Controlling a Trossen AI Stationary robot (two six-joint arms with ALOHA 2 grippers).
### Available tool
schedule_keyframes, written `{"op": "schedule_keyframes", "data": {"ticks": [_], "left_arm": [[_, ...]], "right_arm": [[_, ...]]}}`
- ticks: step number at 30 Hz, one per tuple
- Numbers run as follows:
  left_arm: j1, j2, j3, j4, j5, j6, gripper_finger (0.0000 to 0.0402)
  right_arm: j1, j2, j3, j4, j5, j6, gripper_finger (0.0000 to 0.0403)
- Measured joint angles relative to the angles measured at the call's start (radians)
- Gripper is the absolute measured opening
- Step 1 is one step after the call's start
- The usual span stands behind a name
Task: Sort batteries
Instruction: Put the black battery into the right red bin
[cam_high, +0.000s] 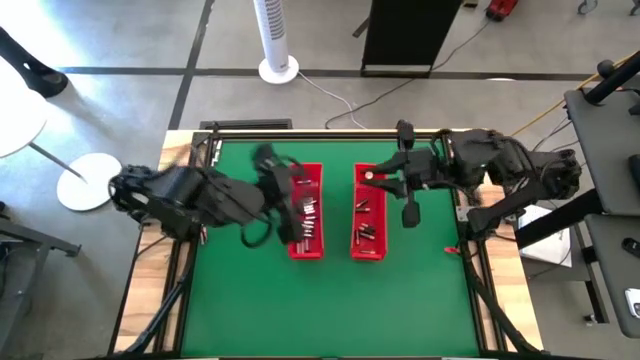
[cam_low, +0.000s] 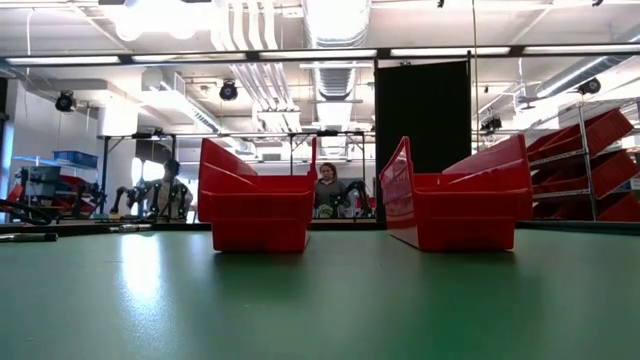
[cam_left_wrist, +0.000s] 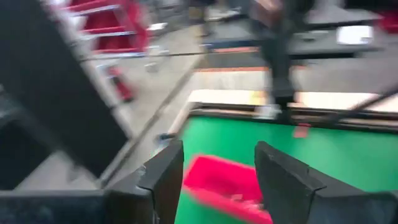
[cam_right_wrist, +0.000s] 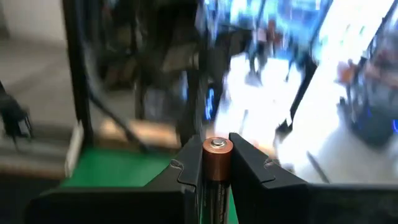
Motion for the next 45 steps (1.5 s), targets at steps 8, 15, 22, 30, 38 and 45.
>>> {"op": "schedule_keyframes", "data": {"ticks": [8,15,22,30,38,45], "left_arm": [[0.0,-0.174,-0.173,-0.075,-0.12,-0.124,0.0185],[0.0,-0.353,-0.493,0.189,-0.086,-0.151,0.017],[-0.024,-0.447,-0.74,0.417,-0.016,-0.188,0.0169],[-0.082,-0.533,-0.814,0.196,-0.014,-0.469,0.0168],[-0.146,-0.601,-0.897,-0.053,0.067,-0.767,0.0168],[-0.138,-0.605,-0.964,-0.063,0.071,-0.801,0.0168]], "right_arm": [[-0.067,0.048,-0.103,-0.382,0.028,0.212,0.004],[-0.091,0.117,-0.309,-0.453,0.005,0.327,0.004],[-0.137,0.194,-0.421,-0.439,-0.084,0.357,0.004],[-0.155,0.366,-0.429,-0.395,-0.098,0.354,0.004],[-0.155,0.448,-0.448,-0.326,-0.098,0.358,0.0059],[-0.155,0.448,-0.484,-0.313,-0.095,0.383,0.0084]]}}
